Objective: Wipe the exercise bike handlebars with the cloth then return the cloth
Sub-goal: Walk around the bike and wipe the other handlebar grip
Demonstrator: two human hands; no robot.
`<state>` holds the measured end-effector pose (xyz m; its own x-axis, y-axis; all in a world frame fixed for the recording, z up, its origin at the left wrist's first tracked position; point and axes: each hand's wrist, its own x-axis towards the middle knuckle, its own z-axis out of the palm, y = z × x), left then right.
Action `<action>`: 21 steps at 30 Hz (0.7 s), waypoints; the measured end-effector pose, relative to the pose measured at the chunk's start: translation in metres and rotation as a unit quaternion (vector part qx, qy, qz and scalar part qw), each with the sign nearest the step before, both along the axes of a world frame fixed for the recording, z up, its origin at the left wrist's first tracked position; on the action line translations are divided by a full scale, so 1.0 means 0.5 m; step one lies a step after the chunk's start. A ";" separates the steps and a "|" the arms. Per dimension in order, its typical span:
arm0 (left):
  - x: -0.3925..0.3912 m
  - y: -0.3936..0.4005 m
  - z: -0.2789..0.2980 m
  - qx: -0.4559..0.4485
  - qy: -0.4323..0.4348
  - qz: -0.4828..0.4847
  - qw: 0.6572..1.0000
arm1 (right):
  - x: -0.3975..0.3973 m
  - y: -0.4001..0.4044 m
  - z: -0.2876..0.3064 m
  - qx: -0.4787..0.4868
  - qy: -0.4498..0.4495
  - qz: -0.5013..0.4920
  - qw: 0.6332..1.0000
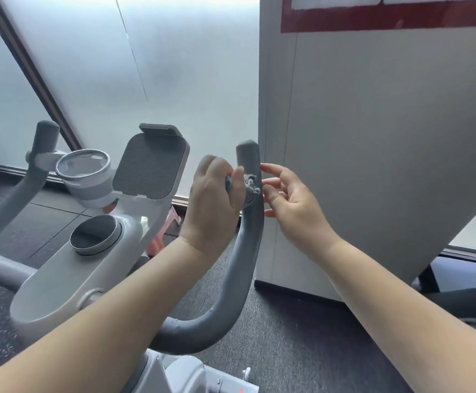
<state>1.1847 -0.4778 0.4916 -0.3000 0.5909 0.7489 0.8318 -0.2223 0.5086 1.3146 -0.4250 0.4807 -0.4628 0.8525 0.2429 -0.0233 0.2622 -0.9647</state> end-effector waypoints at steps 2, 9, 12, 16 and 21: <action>0.002 -0.023 -0.015 -0.037 0.036 -0.027 0.998 | -0.001 -0.001 0.000 0.002 0.001 0.000 1.000; 0.005 -0.024 0.025 -0.008 0.067 -0.031 0.997 | 0.005 -0.004 -0.001 -0.002 0.001 0.005 1.000; 0.010 0.009 0.051 0.045 -0.016 0.017 0.999 | 0.010 -0.004 -0.006 -0.006 -0.006 0.011 1.000; 0.019 0.032 0.047 0.040 0.032 0.052 0.997 | 0.018 -0.008 -0.009 0.002 -0.023 0.009 1.000; 0.021 0.011 0.040 -0.007 0.049 0.014 0.999 | 0.025 -0.020 -0.009 0.002 -0.022 0.015 1.000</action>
<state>1.1950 -0.4724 0.5118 -0.2416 0.5938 0.7675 0.8834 -0.1927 0.4272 1.3270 -0.4351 0.4763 -0.4988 0.8370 0.2250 0.0103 0.2653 -0.9641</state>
